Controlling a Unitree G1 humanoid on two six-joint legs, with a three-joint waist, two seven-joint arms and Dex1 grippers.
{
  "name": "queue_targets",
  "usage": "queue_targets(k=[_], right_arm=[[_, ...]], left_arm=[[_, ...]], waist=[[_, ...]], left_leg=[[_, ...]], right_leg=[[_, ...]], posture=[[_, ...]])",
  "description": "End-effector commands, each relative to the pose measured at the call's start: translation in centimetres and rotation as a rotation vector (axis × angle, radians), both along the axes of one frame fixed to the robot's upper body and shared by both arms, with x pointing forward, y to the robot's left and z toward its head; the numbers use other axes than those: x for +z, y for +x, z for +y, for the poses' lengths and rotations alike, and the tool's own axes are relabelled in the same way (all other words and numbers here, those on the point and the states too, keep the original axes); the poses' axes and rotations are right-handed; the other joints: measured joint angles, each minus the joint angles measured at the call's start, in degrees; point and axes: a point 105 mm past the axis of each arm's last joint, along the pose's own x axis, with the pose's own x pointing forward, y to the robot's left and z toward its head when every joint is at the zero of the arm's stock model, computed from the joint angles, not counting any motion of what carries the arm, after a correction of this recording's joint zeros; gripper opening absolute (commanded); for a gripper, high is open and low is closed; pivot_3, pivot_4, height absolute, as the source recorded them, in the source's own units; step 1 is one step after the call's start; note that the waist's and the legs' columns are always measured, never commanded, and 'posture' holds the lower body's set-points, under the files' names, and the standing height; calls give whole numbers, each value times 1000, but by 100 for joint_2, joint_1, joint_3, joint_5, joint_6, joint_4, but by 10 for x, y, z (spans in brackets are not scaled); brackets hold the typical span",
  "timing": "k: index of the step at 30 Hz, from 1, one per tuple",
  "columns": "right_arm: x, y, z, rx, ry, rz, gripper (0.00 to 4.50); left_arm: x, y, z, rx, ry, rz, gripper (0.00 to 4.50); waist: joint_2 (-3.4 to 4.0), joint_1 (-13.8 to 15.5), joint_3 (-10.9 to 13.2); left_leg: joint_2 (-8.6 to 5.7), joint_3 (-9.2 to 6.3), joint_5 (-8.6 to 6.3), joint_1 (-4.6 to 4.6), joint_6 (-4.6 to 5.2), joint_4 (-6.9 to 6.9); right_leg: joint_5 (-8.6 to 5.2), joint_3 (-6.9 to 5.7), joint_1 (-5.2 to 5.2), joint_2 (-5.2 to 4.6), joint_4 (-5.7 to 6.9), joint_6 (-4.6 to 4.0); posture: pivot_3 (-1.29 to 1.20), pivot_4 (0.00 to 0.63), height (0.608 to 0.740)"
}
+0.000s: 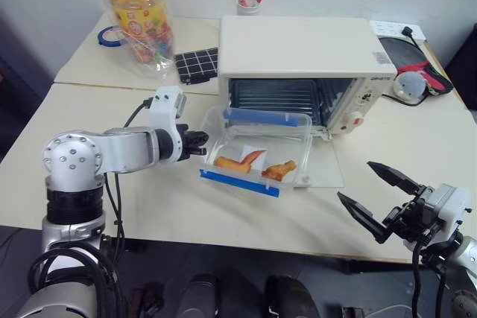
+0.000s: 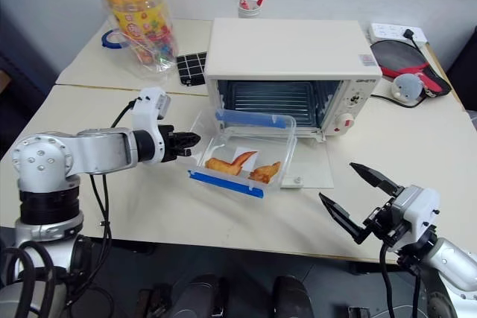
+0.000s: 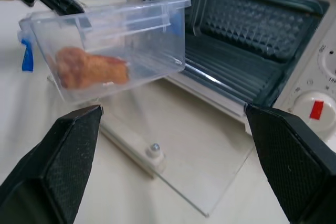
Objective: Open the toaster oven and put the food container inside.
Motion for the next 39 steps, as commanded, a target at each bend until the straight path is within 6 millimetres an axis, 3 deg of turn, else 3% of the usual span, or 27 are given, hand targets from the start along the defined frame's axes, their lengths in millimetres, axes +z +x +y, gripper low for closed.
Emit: queue_targets(k=[1,13,27,30,35,39], right_arm=[[14,-9,7,-1,2,-42,4500],[12,-18,4,-36,7,7,4500],[6,-17,-2,-57,6,15,4500],[9,-14,-8,-78,10,13,4500],[19,-12,-6,-4,58,90,4500],[6,-25,6,120,31,276,3612]], left_arm=[[14,7,-17,-12,-47,-30,425],[8,5,-49,-131,13,-14,425],[17,7,-34,-114,7,-82,4306],[32,3,-31,-159,-62,-144,4306],[41,-19,-3,-346,-65,-204,4306],[33,-32,23,-493,-3,-301,3458]], waist=[[0,56,0],[1,20,-1],[1,-89,-1],[1,-105,-1],[5,-213,0],[12,-215,1]], left_leg=[[-4,1,1,0,2,0],[-13,1,-2,-9,1,-8],[-6,5,0,-5,-5,-13],[-5,6,0,-5,-5,-16],[-6,13,0,-3,-6,-22],[-3,17,1,2,-8,-47]], right_leg=[[0,-1,-1,-3,0,1],[6,4,-3,34,-3,11],[5,8,-5,41,-5,10],[5,8,-7,43,-5,10],[3,12,-11,45,-1,6],[0,11,-14,47,-15,0]], posture=[[0,150,740],[0,150,740],[0,150,740],[0,150,740],[0,150,740],[0,150,740]])
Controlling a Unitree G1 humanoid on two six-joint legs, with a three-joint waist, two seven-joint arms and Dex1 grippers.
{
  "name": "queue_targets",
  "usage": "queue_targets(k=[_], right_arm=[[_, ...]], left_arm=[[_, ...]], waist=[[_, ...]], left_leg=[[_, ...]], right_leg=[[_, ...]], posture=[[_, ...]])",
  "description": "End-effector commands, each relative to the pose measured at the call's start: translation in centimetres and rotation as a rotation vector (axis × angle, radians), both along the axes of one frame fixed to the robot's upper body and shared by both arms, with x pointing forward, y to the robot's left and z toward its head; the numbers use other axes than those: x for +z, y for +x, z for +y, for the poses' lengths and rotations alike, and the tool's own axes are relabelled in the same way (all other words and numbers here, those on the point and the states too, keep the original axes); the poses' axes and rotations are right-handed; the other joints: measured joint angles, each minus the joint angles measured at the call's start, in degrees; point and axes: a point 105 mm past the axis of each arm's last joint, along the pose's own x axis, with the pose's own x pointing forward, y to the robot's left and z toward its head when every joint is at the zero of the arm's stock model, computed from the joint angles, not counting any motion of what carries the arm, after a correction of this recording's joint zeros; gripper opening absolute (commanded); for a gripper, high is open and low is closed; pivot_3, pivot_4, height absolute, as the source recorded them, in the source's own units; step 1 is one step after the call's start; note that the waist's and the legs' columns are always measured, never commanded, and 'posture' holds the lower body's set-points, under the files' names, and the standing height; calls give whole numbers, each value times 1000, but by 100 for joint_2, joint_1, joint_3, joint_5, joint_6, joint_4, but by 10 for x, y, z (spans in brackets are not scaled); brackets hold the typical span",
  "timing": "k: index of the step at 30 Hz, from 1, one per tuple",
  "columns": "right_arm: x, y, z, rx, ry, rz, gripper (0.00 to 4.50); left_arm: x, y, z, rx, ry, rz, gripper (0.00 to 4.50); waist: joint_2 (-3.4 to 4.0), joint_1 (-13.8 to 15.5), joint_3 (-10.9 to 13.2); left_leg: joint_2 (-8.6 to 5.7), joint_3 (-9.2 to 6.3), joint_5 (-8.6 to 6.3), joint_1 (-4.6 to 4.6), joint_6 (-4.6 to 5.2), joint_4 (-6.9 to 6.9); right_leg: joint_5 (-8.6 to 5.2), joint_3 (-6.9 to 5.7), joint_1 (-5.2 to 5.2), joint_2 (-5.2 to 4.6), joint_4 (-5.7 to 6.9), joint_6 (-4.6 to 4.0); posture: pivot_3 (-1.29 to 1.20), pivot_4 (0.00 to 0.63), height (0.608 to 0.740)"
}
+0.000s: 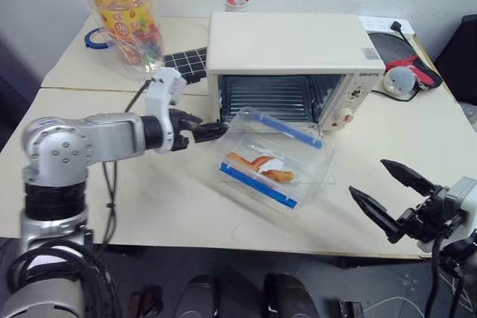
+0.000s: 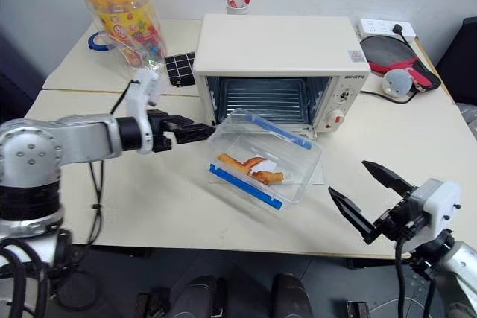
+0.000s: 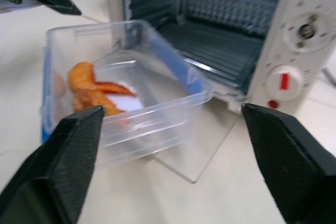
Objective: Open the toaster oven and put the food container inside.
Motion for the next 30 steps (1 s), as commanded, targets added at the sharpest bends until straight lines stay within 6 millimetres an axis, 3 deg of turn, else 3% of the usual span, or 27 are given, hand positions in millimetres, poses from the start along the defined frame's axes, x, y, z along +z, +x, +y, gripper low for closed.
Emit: queue_targets(k=[1,7,11,12,18,25,30], right_arm=[[-7,-18,19,153,-29,145,3286],[-35,-39,49,324,-108,303,1350],[-41,-38,66,369,-101,302,15],[-41,-36,70,374,-103,289,0],[-35,-11,82,339,-91,209,0],[-30,18,65,254,-156,162,0],[-20,55,47,154,-188,77,0]], left_arm=[[-4,-17,15,-205,89,-199,3164],[-46,-42,27,-484,197,-331,1434],[-66,-51,14,-545,176,-353,208],[-66,-52,11,-552,163,-367,17],[-73,-44,-20,-507,64,-403,17],[-78,-37,-41,-448,24,-437,17],[-75,-19,-50,-295,-21,-462,17]], waist=[[3,0,0],[3,29,0],[3,34,-1],[2,30,0],[1,11,-1],[-1,11,-2],[-1,-2,-2]], left_leg=[[0,0,0,0,0,-5],[18,15,1,0,2,-38],[14,10,-1,-1,17,-33],[13,8,-2,-2,21,-31],[13,4,-1,-1,23,-26],[14,-1,1,-5,24,-21],[12,2,2,-4,27,-6]], right_leg=[[0,-1,0,0,-8,0],[-3,0,-8,-8,-50,-7],[-2,-1,-4,-25,-46,-4],[1,-1,-2,-28,-47,0],[3,-6,-2,-28,-26,4],[5,-12,0,-23,-17,7],[6,-9,4,-26,-13,9]], posture=[[0,150,740],[0,150,740],[0,150,740],[0,150,740],[0,150,740],[0,150,740],[0,150,740]])
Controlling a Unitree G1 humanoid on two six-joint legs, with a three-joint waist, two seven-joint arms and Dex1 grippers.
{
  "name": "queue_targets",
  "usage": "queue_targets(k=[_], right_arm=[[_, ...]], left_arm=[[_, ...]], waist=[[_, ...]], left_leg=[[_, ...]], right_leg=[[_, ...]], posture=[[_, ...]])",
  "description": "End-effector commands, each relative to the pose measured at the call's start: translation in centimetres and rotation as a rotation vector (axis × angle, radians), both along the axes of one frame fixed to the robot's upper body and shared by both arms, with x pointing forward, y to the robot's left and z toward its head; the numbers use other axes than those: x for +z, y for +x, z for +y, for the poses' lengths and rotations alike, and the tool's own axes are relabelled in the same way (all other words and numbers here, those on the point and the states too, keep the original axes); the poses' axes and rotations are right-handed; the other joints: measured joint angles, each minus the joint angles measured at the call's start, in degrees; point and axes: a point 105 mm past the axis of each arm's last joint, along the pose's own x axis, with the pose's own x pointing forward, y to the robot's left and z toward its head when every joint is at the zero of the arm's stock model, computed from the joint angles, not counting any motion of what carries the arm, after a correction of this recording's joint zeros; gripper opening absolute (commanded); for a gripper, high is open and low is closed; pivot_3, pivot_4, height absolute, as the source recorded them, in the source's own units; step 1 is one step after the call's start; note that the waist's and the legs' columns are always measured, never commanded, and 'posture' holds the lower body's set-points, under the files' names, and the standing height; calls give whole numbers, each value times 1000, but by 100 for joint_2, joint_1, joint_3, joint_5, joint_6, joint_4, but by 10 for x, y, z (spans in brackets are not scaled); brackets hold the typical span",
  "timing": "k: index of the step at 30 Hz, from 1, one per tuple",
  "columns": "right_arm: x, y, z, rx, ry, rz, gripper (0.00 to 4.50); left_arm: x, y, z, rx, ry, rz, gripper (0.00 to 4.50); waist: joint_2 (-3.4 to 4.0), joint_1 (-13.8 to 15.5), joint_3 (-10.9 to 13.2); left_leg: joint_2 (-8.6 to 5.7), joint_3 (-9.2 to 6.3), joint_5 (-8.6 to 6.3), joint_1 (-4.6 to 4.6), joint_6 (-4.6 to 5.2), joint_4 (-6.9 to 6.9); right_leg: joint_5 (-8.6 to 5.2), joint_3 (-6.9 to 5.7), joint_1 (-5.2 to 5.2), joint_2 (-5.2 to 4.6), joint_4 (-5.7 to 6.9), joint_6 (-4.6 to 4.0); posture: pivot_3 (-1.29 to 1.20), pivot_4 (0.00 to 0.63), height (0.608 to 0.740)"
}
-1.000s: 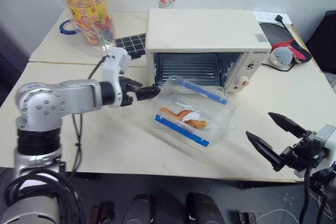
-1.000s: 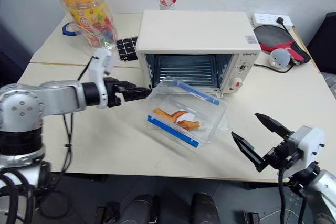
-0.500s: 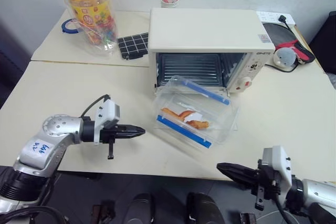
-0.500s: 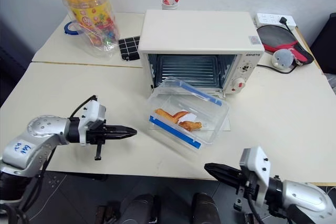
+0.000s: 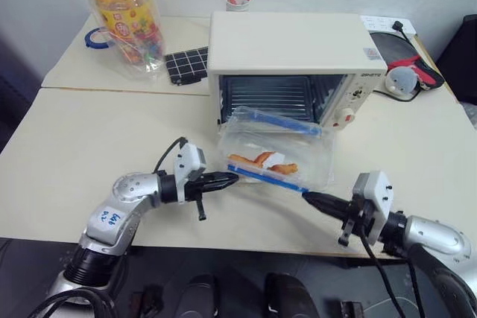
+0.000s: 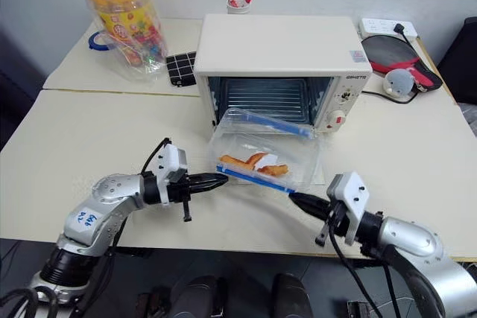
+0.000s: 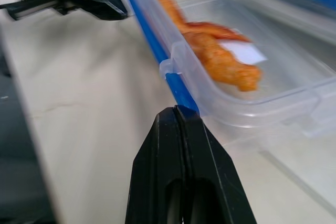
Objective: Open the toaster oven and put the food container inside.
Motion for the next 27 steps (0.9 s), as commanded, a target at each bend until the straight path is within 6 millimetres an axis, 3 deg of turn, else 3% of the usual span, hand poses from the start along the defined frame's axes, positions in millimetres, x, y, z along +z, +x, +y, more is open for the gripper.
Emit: queue_targets(k=[1,18,27], right_arm=[[11,19,-11,-39,-26,-88,0],[33,94,-28,-130,-76,-309,0],[53,127,-24,-198,-41,-422,0]], left_arm=[[11,13,-4,101,-34,-61,17],[28,59,-21,311,-172,-125,17],[48,104,-24,509,-264,-177,17]], waist=[[0,4,0],[1,4,0],[0,-2,0]], left_leg=[[0,-2,0,-1,0,3],[1,-10,1,-18,-1,34],[-6,-12,1,-29,-1,51]], right_leg=[[0,-1,0,-1,-2,0],[1,-14,-1,4,12,2],[3,-23,-1,5,17,5]], posture=[[0,150,740],[0,150,740],[0,150,740]])
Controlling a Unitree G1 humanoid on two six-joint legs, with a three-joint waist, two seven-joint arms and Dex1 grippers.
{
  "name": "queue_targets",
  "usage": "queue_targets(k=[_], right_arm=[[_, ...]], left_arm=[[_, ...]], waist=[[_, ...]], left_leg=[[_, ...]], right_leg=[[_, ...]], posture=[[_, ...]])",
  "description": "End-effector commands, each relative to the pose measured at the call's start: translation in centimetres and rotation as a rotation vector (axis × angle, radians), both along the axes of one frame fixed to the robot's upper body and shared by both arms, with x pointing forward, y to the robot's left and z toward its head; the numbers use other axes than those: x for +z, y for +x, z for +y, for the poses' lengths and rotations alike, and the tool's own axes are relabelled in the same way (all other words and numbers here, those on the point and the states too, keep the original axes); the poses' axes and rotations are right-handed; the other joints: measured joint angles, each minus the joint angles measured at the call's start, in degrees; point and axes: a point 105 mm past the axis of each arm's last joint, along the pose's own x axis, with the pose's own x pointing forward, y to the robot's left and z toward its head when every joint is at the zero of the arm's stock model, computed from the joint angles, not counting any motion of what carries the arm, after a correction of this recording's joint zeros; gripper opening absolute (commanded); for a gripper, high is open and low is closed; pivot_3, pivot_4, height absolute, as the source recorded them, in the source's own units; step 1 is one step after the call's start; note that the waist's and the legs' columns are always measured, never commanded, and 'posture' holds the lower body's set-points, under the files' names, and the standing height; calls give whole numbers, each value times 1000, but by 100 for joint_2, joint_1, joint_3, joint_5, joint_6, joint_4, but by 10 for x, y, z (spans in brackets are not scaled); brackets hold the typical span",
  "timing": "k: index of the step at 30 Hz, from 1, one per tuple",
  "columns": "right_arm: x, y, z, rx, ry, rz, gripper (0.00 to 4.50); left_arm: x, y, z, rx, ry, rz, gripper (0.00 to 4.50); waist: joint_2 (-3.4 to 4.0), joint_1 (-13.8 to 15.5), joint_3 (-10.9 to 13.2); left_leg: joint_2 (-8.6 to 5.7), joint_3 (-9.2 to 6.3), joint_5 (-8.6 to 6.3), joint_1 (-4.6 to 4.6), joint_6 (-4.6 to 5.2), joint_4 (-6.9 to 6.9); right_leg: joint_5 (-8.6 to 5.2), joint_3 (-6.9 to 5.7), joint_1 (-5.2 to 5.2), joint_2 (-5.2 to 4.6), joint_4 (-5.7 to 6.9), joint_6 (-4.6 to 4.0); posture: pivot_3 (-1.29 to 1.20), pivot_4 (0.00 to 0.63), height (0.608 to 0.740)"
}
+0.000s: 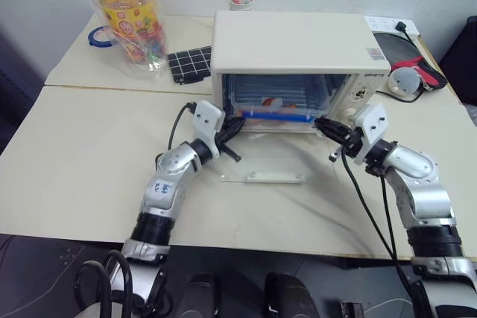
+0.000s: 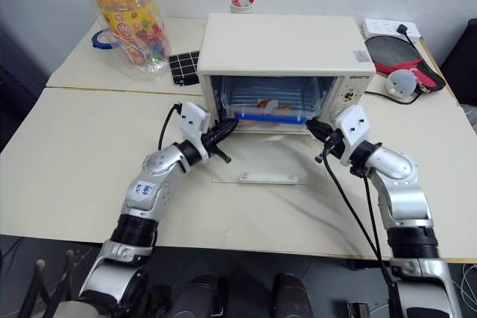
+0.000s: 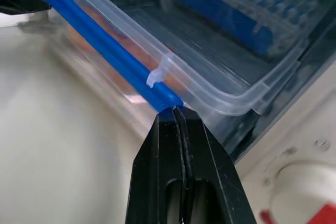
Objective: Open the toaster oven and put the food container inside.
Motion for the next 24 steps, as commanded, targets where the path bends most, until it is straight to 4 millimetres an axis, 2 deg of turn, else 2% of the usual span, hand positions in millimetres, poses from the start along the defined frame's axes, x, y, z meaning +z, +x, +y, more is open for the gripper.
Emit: queue_targets(k=[1,6,9,15,19,22,24], right_arm=[[15,9,2,-14,9,-78,0],[19,15,2,2,10,-82,0],[22,-4,-14,41,17,-44,0],[18,-38,-48,24,7,22,0],[-14,-57,-66,23,-37,141,0],[-47,-62,-72,47,-117,242,0],[-63,-61,-71,74,-128,281,0]], left_arm=[[14,6,-1,39,-22,-64,17],[12,-1,-5,-25,-15,-68,17],[4,-33,14,-168,64,-51,17],[-8,-74,59,-292,177,15,17],[-9,-100,98,-374,214,98,17],[0,-110,119,-396,179,101,17],[0,-117,131,-410,192,129,405]], waist=[[0,-6,0],[0,-10,0],[2,-33,0],[6,-27,3],[6,-23,3],[9,-30,5],[9,-67,5]], left_leg=[[0,0,0,-1,0,-2],[1,2,0,-5,-1,-4],[6,0,0,-6,-1,-8],[15,-6,-1,-5,-1,-7],[17,-7,-3,4,-1,-5],[19,-4,-5,5,-1,-7],[18,0,-6,8,1,-6]], right_leg=[[0,-1,-1,0,-1,0],[0,-5,-2,1,-5,0],[0,-5,-3,1,-8,0],[0,-3,-3,1,-9,0],[0,1,5,0,-6,-1],[0,4,3,1,-8,-1],[0,8,3,-2,-8,-1]], posture=[[0,150,740],[0,150,740],[0,150,740],[0,150,740],[0,150,740],[0,150,740],[0,150,740]])
